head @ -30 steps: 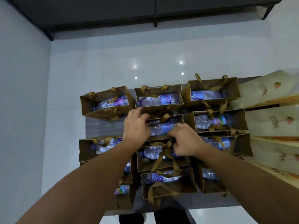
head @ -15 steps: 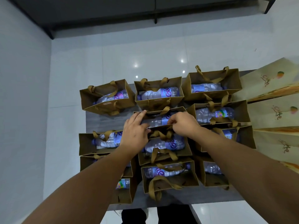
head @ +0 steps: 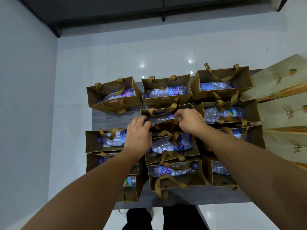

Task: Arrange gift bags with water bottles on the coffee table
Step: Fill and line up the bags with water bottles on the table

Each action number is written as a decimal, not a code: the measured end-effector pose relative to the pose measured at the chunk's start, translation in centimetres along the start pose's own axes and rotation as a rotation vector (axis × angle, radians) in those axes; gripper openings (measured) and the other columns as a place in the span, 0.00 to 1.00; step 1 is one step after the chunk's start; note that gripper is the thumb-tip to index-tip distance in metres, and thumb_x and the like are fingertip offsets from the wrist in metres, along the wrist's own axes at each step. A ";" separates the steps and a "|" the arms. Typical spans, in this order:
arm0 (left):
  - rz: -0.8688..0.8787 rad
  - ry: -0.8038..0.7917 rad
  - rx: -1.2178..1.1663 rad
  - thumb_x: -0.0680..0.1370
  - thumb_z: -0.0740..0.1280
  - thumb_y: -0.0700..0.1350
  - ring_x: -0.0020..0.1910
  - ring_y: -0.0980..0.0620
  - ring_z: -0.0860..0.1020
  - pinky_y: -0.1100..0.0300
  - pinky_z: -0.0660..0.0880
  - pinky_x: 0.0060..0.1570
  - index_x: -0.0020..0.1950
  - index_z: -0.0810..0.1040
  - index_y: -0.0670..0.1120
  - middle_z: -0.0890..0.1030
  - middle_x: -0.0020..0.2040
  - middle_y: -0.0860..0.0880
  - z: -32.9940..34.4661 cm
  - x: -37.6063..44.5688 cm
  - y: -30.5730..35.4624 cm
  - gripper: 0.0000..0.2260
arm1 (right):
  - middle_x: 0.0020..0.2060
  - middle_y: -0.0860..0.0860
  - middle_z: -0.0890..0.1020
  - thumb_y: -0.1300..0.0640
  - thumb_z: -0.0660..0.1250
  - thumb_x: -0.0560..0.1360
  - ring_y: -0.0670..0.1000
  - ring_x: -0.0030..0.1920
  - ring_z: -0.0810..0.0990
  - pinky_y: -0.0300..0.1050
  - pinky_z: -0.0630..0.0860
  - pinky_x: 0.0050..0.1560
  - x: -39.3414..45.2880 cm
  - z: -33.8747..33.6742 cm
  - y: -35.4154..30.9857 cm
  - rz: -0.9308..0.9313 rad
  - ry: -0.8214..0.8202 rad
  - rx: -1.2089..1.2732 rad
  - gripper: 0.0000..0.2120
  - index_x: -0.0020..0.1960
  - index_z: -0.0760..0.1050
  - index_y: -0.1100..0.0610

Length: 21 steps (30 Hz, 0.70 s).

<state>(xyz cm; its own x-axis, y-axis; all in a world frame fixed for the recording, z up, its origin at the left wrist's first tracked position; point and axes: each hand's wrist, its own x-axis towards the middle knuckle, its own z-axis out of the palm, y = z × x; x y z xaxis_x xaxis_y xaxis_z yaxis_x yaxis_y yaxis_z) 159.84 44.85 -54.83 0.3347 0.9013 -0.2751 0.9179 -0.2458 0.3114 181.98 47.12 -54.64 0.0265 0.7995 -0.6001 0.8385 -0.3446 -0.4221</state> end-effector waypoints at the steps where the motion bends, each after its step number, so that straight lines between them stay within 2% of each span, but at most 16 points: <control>1: 0.009 0.003 0.009 0.77 0.69 0.43 0.70 0.42 0.68 0.46 0.67 0.68 0.59 0.80 0.46 0.72 0.70 0.43 -0.1 -0.2 0.1 0.11 | 0.59 0.51 0.80 0.62 0.63 0.79 0.53 0.59 0.77 0.50 0.78 0.57 -0.6 0.1 0.1 -0.018 0.030 0.007 0.17 0.64 0.78 0.48; 4: 0.056 0.011 0.051 0.76 0.70 0.45 0.59 0.43 0.72 0.48 0.71 0.56 0.53 0.82 0.46 0.76 0.59 0.45 -0.5 -1.0 0.6 0.08 | 0.49 0.49 0.78 0.62 0.68 0.75 0.53 0.54 0.74 0.46 0.72 0.52 -3.7 0.3 0.4 -0.183 0.210 -0.070 0.08 0.50 0.78 0.50; 5: 0.079 0.012 0.055 0.75 0.71 0.45 0.55 0.43 0.72 0.50 0.71 0.51 0.52 0.83 0.47 0.77 0.55 0.46 -0.5 -1.5 0.8 0.07 | 0.46 0.49 0.79 0.62 0.68 0.72 0.53 0.51 0.75 0.46 0.72 0.49 -4.9 0.4 0.6 -0.238 0.200 -0.074 0.07 0.45 0.77 0.50; 6: 0.105 0.004 0.051 0.75 0.71 0.47 0.52 0.44 0.73 0.51 0.70 0.49 0.50 0.83 0.47 0.78 0.52 0.47 -0.5 -1.9 1.1 0.07 | 0.43 0.49 0.79 0.62 0.69 0.70 0.53 0.49 0.76 0.45 0.73 0.46 -6.0 0.6 0.7 -0.279 0.119 -0.083 0.07 0.43 0.75 0.51; 8: 0.146 -0.047 0.013 0.76 0.70 0.50 0.51 0.45 0.73 0.52 0.70 0.50 0.50 0.84 0.47 0.79 0.48 0.48 -0.2 -2.8 1.7 0.08 | 0.43 0.47 0.78 0.58 0.70 0.68 0.52 0.46 0.76 0.46 0.75 0.45 -7.7 1.2 1.2 -0.306 -0.141 -0.207 0.07 0.45 0.77 0.50; 10: 0.151 -0.101 -0.041 0.78 0.67 0.54 0.52 0.47 0.73 0.54 0.71 0.52 0.52 0.83 0.48 0.80 0.48 0.49 0.3 -3.8 2.4 0.11 | 0.43 0.47 0.77 0.50 0.70 0.70 0.50 0.48 0.74 0.47 0.76 0.46 -8.6 2.0 1.9 -0.316 -0.267 -0.360 0.09 0.49 0.77 0.48; 12: 0.157 -0.156 -0.078 0.80 0.65 0.57 0.53 0.49 0.74 0.55 0.71 0.54 0.57 0.82 0.48 0.81 0.50 0.49 0.9 -4.6 3.1 0.15 | 0.43 0.48 0.77 0.45 0.67 0.73 0.51 0.51 0.72 0.49 0.76 0.50 -8.9 2.9 2.6 -0.327 -0.256 -0.456 0.09 0.51 0.78 0.47; 15: 0.164 -0.243 -0.081 0.81 0.64 0.58 0.56 0.49 0.74 0.53 0.72 0.56 0.60 0.81 0.49 0.81 0.52 0.49 1.5 -5.5 3.6 0.16 | 0.50 0.53 0.79 0.52 0.65 0.79 0.54 0.54 0.75 0.47 0.74 0.52 -8.9 4.0 3.1 -0.308 -0.156 -0.553 0.09 0.56 0.80 0.52; 18: 0.094 -0.249 -0.034 0.83 0.61 0.54 0.55 0.48 0.74 0.51 0.73 0.55 0.62 0.78 0.49 0.81 0.51 0.48 2.2 -5.8 3.2 0.14 | 0.50 0.52 0.77 0.53 0.65 0.80 0.54 0.56 0.76 0.44 0.68 0.48 -8.4 4.2 2.8 -0.239 -0.034 -0.452 0.10 0.59 0.80 0.52; 21: -0.001 -0.236 -0.028 0.84 0.59 0.49 0.51 0.47 0.74 0.50 0.75 0.52 0.60 0.79 0.48 0.78 0.49 0.46 2.2 -5.6 2.9 0.11 | 0.46 0.48 0.73 0.54 0.65 0.81 0.52 0.58 0.75 0.42 0.65 0.48 -7.5 3.9 2.3 -0.203 0.002 -0.373 0.10 0.60 0.80 0.50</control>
<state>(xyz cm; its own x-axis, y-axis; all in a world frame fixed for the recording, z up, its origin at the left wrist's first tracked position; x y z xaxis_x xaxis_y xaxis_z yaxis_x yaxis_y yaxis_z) 161.13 38.28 -54.38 0.3777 0.7920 -0.4797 0.9131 -0.2324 0.3351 181.58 38.43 -53.72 -0.1583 0.8339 -0.5288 0.9664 0.0210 -0.2562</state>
